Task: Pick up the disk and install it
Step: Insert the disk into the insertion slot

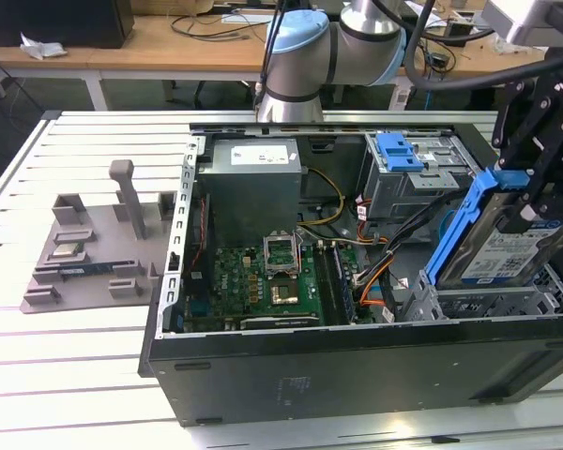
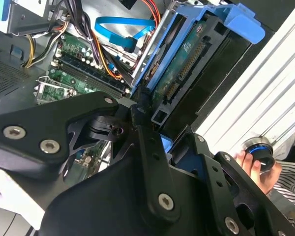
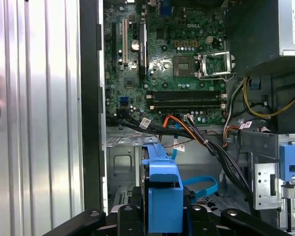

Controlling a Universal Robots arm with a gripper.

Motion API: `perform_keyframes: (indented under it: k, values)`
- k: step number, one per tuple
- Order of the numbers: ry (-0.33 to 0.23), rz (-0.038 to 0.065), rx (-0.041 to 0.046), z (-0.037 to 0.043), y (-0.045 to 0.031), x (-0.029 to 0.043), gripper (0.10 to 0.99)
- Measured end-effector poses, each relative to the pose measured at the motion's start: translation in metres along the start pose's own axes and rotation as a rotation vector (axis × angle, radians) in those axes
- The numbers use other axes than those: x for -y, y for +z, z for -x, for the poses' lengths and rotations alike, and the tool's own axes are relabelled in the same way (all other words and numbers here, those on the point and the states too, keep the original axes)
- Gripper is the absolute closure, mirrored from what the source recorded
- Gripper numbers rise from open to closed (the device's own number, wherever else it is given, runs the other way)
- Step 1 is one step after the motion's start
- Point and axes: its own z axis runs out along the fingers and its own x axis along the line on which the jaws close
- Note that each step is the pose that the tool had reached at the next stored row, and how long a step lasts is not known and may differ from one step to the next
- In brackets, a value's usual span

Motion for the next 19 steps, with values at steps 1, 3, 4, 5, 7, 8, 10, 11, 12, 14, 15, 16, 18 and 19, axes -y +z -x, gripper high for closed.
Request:
perform_keyframes:
  k: [1,3,4,5,7,8,10,11,12,14,15,16,18,19]
  values:
    - [0.0,0.0,-0.0001,0.0,0.0004,0.0,0.722]
    - [0.0,0.0,-0.0001,0.0,0.0017,0.0,0.722]
    - [0.0,0.0,-0.0001,0.0,0.0021,0.0,0.722]
    - [0.0,0.0,0.0001,-0.0001,0.0028,0.0,0.722]
    - [0.0,0.0,0.0,-0.0001,0.0039,0.0001,0.722]
    - [0.0,0.0,0.0,-0.0002,0.0044,0.0001,0.722]
    - [0.0,0.0,0.0001,-0.0002,0.0056,0.0001,0.722]
    - [0.0,0.0,0.0001,-0.0002,0.0063,0.0001,0.722]
    - [0.0,0.0,0.0001,-0.0003,0.0068,0.0001,0.722]
    - [0.0,0.0,0.0,-0.0004,0.0088,0.0002,0.722]
    - [0.0,0.0,-0.0001,-0.0004,0.01,0.0002,0.722]
    - [0.0,0.0,0.0,-0.0005,0.011,0.0002,0.722]
    - [0.0,0.0,0.0,-0.0005,0.0122,0.0002,0.722]
    - [0.0,0.0,0.0,-0.0006,0.0133,0.0002,0.722]
